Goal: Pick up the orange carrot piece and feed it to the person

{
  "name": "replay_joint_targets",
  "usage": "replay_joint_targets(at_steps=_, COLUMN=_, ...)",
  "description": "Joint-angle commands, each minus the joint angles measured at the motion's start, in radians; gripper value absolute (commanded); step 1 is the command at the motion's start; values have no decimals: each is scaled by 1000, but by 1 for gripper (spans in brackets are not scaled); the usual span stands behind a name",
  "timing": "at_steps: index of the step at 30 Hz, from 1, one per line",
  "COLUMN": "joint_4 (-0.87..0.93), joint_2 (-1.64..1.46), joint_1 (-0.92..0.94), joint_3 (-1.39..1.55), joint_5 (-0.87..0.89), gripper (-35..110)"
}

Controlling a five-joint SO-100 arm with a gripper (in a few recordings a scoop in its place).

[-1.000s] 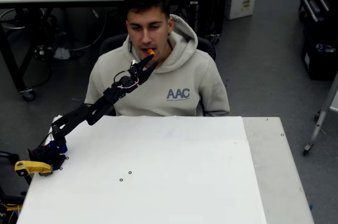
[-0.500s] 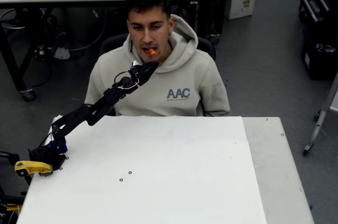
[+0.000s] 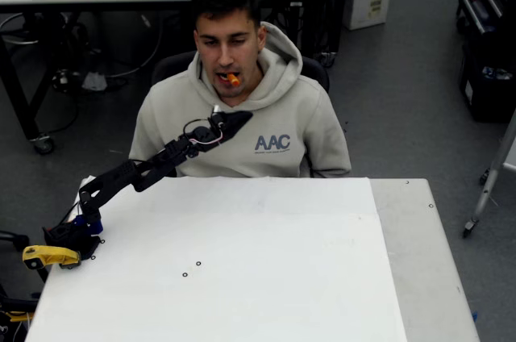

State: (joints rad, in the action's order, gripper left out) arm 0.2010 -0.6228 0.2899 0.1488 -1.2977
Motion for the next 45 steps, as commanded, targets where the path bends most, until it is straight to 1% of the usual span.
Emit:
replay_joint_targets(at_steps=1, joint_4=5, joint_2=-400, joint_1=17, joint_3=238, joint_5=115, gripper=-3)
replay_joint_targets(at_steps=6, joint_4=5, joint_2=-698, joint_1=23, joint_3=575, joint_5=360, gripper=-3)
replay_joint_targets(at_steps=11, joint_4=5, joint_2=-931, joint_1=11, joint_3=857, joint_5=517, gripper=-3)
replay_joint_targets(at_steps=17, joint_4=5, joint_2=-1137, joint_1=9, joint_3=1129, joint_5=617, gripper=-3)
replay_joint_targets(at_steps=26, joint_4=5, joint_2=-1359, joint_1=8, joint_3=1513, joint_5=775, gripper=-3)
replay_joint_targets(at_steps=33, joint_4=5, joint_2=-1559, joint_1=-67, joint_3=1815, joint_5=841, gripper=-3)
replay_joint_targets(at_steps=45, joint_4=5, joint_2=-1928, joint_1=-261, joint_3=2381, joint_5=845, gripper=-3)
